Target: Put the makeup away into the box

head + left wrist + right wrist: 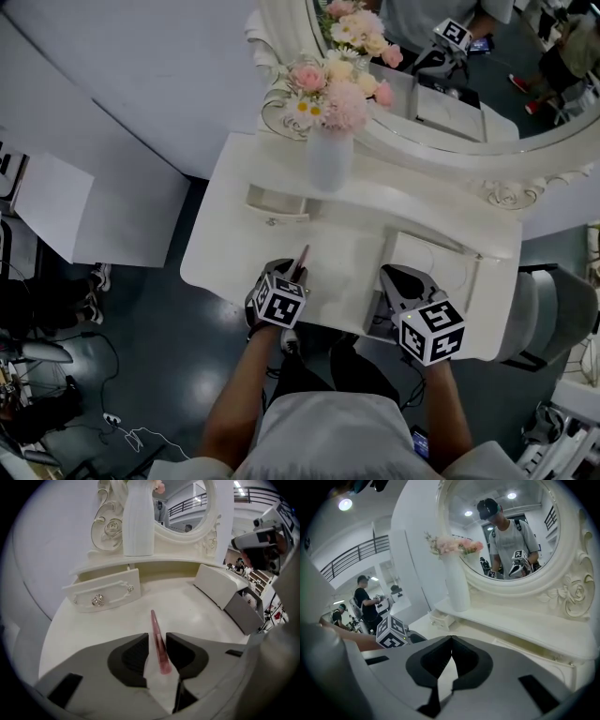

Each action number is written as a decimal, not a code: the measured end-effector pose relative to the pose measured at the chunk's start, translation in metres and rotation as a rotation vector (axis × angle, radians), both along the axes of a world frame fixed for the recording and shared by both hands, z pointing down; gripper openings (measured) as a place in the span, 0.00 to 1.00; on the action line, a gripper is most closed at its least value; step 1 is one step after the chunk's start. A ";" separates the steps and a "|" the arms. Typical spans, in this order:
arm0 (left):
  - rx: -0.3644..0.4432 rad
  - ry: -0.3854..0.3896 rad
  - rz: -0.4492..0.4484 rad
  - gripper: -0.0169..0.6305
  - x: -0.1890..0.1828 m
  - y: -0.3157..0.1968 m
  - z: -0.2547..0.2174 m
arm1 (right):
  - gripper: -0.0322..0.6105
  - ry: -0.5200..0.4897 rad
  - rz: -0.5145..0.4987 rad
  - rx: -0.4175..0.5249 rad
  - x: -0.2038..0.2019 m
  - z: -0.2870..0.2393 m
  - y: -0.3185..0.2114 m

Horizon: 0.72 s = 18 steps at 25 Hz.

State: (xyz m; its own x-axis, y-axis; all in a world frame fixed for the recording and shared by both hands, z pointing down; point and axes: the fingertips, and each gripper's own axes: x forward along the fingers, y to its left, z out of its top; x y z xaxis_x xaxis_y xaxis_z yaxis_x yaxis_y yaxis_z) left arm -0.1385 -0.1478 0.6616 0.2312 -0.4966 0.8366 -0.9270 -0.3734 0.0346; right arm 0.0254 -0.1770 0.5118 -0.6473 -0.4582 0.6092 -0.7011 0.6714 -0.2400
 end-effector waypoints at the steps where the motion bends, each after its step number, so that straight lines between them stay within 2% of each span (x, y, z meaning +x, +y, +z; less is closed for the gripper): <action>1: -0.001 -0.006 0.000 0.22 0.001 0.001 0.001 | 0.05 0.001 -0.003 -0.003 0.000 0.001 0.000; 7: 0.000 -0.030 0.028 0.12 0.008 0.003 0.002 | 0.05 0.001 -0.005 -0.007 0.001 0.003 0.003; 13: -0.018 0.020 0.032 0.11 0.013 0.007 0.000 | 0.05 0.004 0.031 -0.003 0.013 0.001 0.005; 18: 0.038 0.036 0.086 0.11 0.022 0.004 -0.024 | 0.05 -0.003 0.094 0.022 0.028 -0.008 0.008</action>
State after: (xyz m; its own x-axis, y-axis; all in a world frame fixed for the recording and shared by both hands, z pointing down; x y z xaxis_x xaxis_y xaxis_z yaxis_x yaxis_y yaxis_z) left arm -0.1169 -0.1442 0.6380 0.3038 -0.5047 0.8081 -0.8897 -0.4536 0.0513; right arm 0.0530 -0.1685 0.5042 -0.6024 -0.5303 0.5966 -0.7609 0.6074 -0.2283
